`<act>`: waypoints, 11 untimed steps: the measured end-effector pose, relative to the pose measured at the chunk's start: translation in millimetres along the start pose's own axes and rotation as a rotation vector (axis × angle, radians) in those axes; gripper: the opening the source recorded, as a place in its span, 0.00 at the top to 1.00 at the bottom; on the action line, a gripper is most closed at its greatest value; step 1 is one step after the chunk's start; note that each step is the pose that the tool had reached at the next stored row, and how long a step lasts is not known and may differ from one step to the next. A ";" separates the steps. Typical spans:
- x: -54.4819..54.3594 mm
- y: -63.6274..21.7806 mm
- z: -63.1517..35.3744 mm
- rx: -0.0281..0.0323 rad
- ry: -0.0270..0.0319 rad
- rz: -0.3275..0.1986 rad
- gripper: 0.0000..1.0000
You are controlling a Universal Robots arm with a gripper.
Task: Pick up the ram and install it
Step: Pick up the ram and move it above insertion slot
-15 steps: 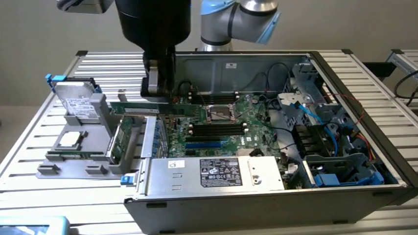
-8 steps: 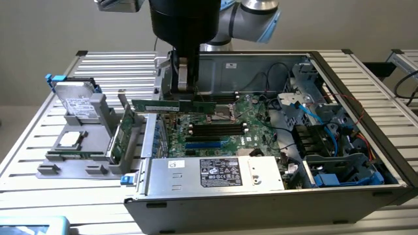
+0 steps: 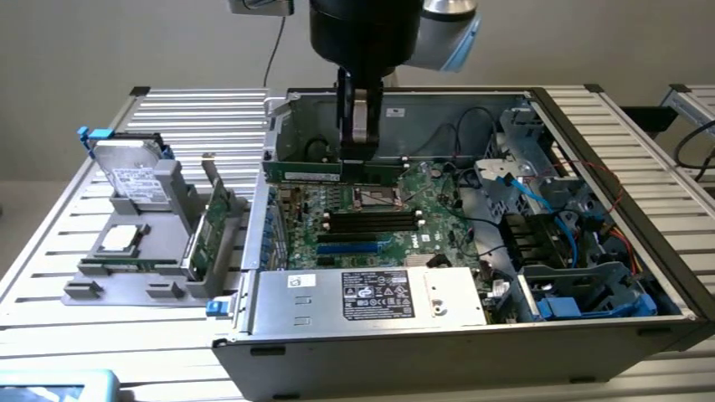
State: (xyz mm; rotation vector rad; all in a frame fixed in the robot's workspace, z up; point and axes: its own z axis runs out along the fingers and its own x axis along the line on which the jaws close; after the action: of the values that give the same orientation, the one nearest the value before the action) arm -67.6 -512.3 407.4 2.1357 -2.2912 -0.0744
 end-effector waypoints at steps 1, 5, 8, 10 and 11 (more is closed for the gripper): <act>-2.0 -3.6 0.2 0.0001 0.0004 0.000 0.88; -9.9 -17.6 1.0 0.0001 0.0016 0.000 0.88; -15.9 -24.7 2.0 0.0019 0.0023 -0.001 0.88; -20.9 -26.9 3.1 0.0079 0.0035 -0.002 0.88; -23.5 -27.9 3.6 0.0115 0.0039 -0.002 0.88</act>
State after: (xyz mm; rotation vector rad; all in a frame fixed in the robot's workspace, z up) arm -38.3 -490.7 403.2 2.1418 -2.2929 -0.0572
